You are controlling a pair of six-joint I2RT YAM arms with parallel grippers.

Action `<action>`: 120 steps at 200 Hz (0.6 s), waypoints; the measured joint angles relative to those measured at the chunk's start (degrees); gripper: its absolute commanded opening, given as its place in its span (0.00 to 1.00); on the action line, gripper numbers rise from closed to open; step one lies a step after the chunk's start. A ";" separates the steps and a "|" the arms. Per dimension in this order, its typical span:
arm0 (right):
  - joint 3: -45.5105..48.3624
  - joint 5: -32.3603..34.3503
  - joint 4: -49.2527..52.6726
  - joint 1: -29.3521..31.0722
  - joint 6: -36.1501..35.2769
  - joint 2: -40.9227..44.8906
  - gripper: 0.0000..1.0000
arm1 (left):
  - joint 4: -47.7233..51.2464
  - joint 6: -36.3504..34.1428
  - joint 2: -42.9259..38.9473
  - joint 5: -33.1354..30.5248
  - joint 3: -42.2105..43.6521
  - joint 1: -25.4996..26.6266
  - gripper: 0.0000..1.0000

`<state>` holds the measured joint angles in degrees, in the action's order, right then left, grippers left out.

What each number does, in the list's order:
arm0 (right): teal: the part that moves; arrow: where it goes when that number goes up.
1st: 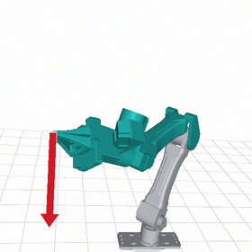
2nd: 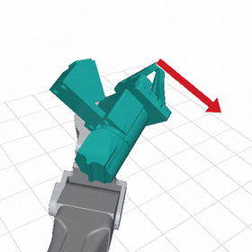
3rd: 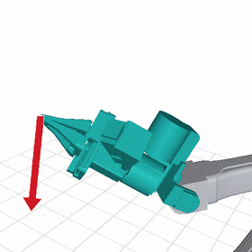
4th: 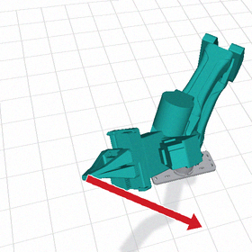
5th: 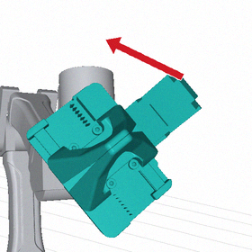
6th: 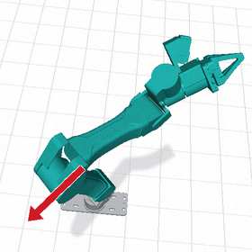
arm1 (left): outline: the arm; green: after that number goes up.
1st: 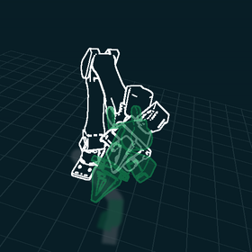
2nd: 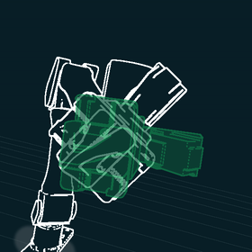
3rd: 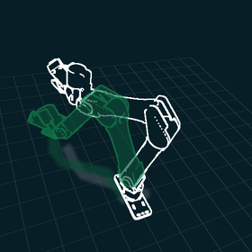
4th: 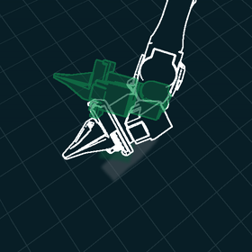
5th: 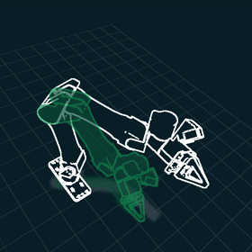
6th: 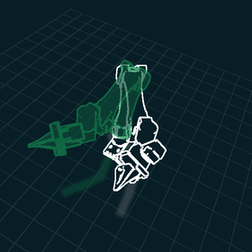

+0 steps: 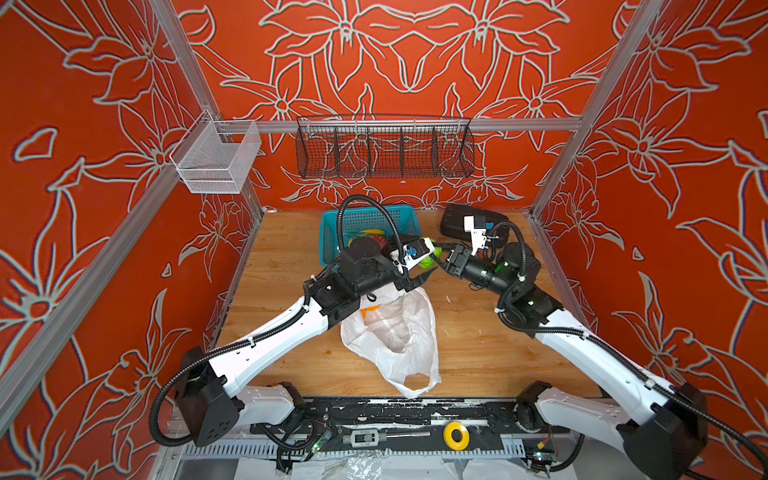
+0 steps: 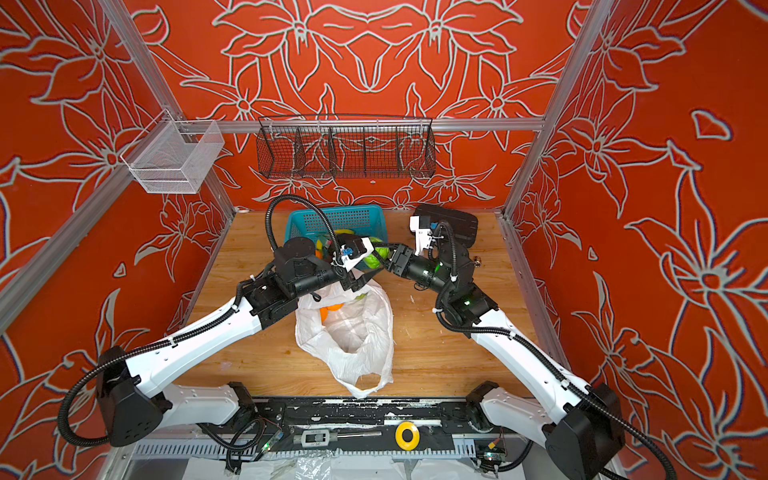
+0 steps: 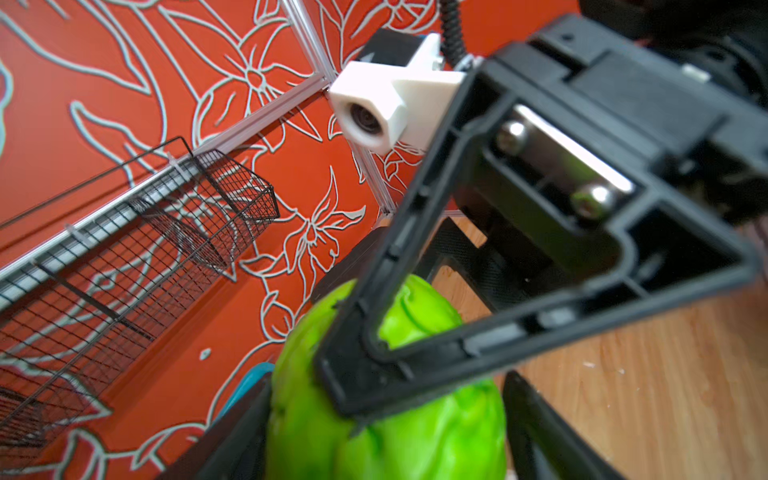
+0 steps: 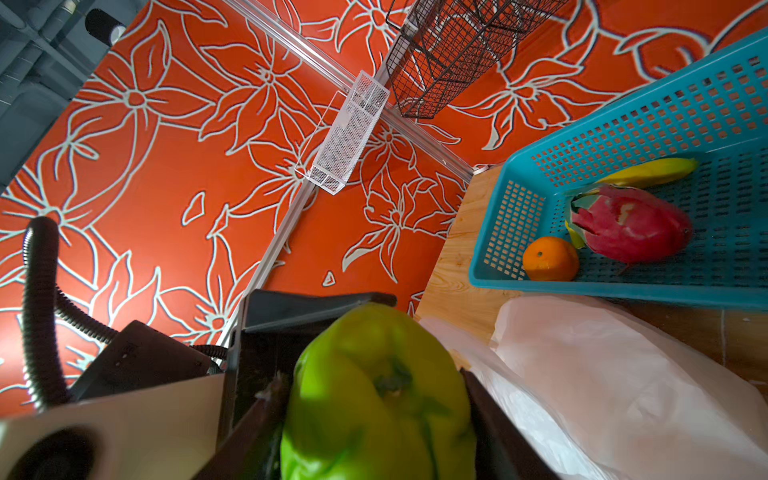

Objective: Untie the knot of the plastic bag and take out the fruit
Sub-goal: 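Pass the green fruit from the right gripper into the left gripper, then carry green fruit to basket with left gripper while right gripper holds bag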

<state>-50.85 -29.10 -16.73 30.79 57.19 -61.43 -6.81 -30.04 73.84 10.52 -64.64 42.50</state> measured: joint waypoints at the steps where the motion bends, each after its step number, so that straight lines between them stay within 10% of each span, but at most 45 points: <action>1: 0.00 0.02 0.00 0.00 -0.04 0.04 0.55 | 0.02 0.11 0.02 -0.11 -0.02 0.02 0.64; 68: 0.00 0.90 3.06 0.00 -3.41 1.49 0.95 | 1.99 3.37 0.52 -3.96 -1.05 1.01 0.46; 120: 0.02 7.56 8.98 0.00 -7.21 4.13 0.96 | 12.11 14.23 0.52 -18.80 -5.66 0.37 0.43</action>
<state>-50.83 -21.54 -7.75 30.79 49.98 -57.30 5.30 -15.81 74.37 -8.27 -70.30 42.87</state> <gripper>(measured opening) 0.963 0.642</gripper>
